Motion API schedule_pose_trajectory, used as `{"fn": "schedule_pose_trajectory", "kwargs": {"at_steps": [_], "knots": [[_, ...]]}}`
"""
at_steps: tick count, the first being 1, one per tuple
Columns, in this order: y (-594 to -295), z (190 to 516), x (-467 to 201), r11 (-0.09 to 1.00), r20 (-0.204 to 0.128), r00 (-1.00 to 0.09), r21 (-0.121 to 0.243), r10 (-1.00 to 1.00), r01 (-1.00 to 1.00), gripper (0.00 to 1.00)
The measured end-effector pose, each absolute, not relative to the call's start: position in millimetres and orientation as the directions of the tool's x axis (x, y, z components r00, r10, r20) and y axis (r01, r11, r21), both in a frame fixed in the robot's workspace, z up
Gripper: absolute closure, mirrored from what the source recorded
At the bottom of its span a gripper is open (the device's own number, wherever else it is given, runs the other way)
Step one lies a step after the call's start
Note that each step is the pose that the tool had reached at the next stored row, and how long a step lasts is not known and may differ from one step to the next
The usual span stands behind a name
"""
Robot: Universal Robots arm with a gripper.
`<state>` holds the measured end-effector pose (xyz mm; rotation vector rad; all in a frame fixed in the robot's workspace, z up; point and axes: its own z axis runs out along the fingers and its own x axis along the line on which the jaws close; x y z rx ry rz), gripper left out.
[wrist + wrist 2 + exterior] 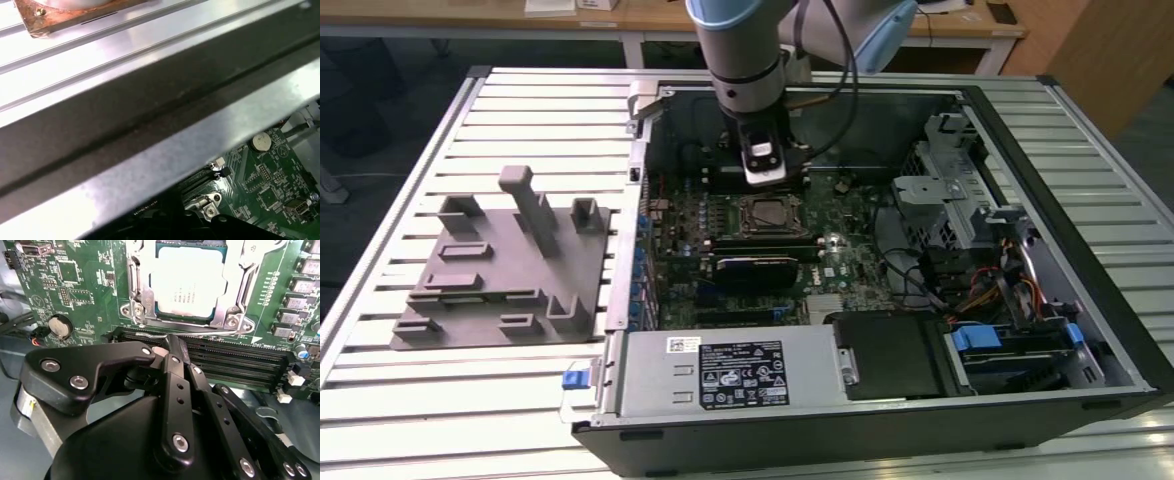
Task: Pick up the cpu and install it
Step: 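Install the first cpu locking lever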
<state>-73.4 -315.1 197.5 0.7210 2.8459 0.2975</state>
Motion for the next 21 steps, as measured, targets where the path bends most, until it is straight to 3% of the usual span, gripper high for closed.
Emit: {"fn": "schedule_pose_trajectory", "kwargs": {"at_steps": [21], "knots": [[-317.4,194.7,-66.9,0.9,-0.134,-0.904,0.231,0.407,0.37,0.89]]}}
